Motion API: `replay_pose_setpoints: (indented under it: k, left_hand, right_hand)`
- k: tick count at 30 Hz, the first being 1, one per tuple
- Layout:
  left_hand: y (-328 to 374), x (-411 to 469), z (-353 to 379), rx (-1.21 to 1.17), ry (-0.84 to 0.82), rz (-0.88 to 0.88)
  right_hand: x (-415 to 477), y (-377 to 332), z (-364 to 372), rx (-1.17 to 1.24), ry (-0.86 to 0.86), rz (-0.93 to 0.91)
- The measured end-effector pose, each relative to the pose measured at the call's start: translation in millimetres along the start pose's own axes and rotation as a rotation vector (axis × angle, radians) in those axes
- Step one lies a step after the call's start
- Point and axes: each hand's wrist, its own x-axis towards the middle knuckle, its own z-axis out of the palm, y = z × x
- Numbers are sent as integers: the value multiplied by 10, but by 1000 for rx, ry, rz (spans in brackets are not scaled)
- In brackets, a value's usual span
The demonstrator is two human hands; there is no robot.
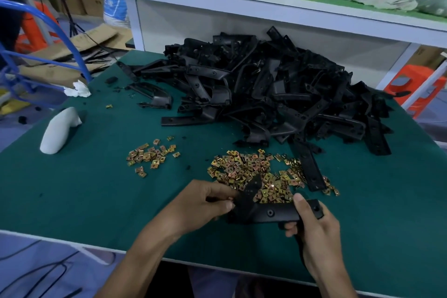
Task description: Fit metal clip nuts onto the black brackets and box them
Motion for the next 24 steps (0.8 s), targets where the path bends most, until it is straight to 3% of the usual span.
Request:
replay_pose_setpoints:
  k: [8,16,19,24]
  left_hand:
    - [-60,-6,312,542,300,221]
    - [-18,187,270,730,263,506]
    - [-37,249,242,720,236,504]
    - [-15,346,228,399,266,296]
  right_hand:
    - [-43,53,52,-6,62,-22]
    - [-20,26,78,59,78,-7]
    - [-9,20,84,71,88,-16]
    - [-6,23,114,80,129,-34]
